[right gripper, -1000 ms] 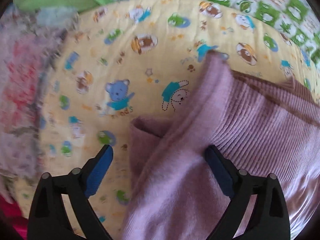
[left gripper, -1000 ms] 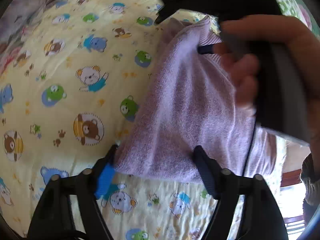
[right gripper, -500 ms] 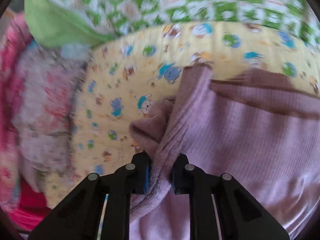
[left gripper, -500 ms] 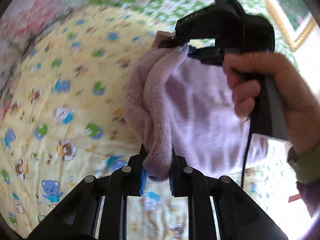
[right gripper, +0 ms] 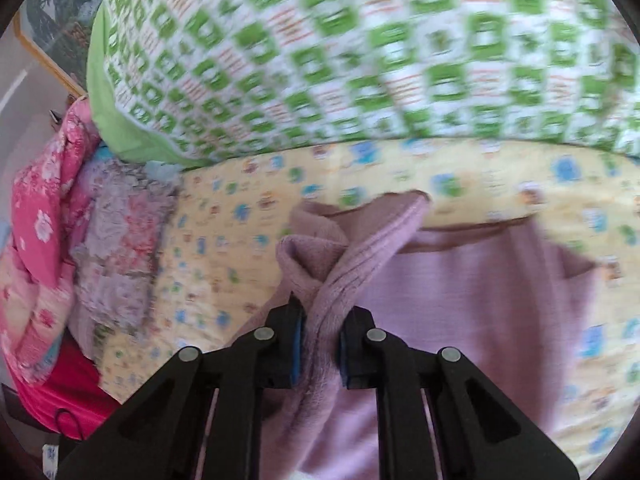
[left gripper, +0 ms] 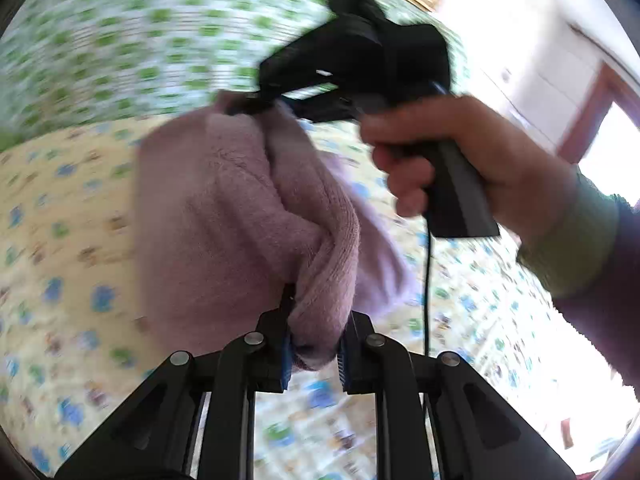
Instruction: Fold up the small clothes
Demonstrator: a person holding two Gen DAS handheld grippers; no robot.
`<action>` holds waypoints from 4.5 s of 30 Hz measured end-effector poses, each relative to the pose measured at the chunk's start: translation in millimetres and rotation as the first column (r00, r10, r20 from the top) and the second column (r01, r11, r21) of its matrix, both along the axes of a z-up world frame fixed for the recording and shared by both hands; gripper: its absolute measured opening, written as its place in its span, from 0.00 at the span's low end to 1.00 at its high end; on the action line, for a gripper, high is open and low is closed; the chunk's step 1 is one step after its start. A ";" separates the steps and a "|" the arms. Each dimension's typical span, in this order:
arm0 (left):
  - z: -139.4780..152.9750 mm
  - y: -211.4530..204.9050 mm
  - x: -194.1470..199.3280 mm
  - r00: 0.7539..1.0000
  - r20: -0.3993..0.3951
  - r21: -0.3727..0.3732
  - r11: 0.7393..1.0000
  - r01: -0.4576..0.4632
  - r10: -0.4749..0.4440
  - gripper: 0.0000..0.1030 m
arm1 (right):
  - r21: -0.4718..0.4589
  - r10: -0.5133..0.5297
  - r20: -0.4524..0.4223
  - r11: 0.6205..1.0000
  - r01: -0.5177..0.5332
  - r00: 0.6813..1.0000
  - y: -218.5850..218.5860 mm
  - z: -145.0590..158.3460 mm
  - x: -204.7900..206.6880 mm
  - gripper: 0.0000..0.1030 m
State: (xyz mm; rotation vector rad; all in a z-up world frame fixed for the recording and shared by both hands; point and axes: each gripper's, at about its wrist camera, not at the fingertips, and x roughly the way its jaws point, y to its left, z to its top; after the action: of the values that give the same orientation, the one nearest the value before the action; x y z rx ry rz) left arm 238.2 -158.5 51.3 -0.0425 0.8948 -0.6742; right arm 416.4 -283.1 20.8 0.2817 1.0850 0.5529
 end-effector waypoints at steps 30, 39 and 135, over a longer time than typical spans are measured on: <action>-95.8 -142.4 44.6 0.960 -0.156 0.077 0.966 0.247 -0.233 0.56 | -0.015 -0.247 -0.045 0.969 0.247 0.968 -159.2 -63.2 -15.5 0.42; -71.5 -88.3 17.3 0.970 -0.160 0.068 0.978 0.196 -0.183 0.65 | 0.080 -0.286 0.014 0.955 0.285 0.958 -152.3 -36.0 -70.9 0.52; -28.2 105.7 100.1 0.916 -0.340 -0.197 0.936 -0.291 0.213 0.41 | 0.422 -0.166 -0.121 0.884 0.202 0.979 -79.2 -45.2 -105.3 0.25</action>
State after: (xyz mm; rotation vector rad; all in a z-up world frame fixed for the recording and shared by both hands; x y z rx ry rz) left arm 338.3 -52.9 23.1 -0.4921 1.0847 -0.5362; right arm 311.1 -362.2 -24.4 0.7965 0.9915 0.6120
